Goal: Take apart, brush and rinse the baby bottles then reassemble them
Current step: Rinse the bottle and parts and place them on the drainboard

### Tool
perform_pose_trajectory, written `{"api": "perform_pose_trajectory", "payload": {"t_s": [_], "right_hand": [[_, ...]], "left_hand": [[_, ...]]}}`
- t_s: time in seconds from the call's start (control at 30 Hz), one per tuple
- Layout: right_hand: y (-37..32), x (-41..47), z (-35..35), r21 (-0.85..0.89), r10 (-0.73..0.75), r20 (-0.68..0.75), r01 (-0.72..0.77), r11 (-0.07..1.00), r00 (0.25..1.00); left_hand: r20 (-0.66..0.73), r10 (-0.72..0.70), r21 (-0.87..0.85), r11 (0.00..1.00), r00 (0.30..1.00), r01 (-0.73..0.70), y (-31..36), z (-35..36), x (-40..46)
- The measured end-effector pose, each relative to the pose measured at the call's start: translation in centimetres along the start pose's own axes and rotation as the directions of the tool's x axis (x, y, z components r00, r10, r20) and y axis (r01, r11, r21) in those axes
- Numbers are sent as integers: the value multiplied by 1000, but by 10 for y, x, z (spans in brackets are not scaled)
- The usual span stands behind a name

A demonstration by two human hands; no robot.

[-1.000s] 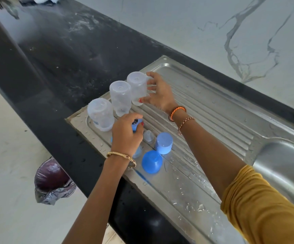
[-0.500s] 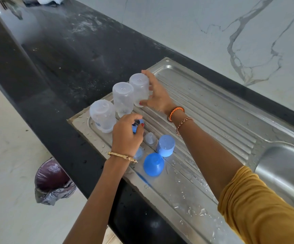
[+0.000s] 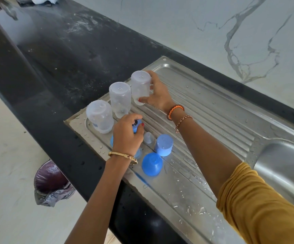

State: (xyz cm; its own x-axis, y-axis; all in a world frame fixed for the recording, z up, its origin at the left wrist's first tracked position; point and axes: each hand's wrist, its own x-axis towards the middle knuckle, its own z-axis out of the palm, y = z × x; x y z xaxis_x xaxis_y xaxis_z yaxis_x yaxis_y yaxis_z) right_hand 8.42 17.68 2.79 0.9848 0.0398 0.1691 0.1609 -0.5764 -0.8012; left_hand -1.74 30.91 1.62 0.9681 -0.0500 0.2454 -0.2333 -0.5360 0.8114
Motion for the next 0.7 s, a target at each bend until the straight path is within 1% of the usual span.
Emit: {"api": "perform_pose_trajectory", "payload": {"t_s": [0.17,0.33,0.43,0.53,0.63,0.7], "right_hand": [[-1,-2,1,7,3,14,-3,1000,1000],[0,-4,-1,31,6,8,-6,999,1000],[-3,-10,-8,30,55,-17,-54,998,998],[-8,-22,-25,34,74,-108,-70,997,991],[-19,-49,-55,35,17,-258,-8,999,966],[-24,-79,-80,3,-39,-360,43,999,932]], "left_hand": [[13,-10,-2,1000,1000,10,2,1,0],[-6,6,-3,1000,1000,-6,1,0,0],[-11,8,-20,1000,1000,-8,6,-2,-1],[-45,74,-43,996,996,-76,17,-4,-2],[-69,146,-111,982,987,-153,40,0,-8],[-67,203,-162,964,977,-211,60,8,-16]]}}
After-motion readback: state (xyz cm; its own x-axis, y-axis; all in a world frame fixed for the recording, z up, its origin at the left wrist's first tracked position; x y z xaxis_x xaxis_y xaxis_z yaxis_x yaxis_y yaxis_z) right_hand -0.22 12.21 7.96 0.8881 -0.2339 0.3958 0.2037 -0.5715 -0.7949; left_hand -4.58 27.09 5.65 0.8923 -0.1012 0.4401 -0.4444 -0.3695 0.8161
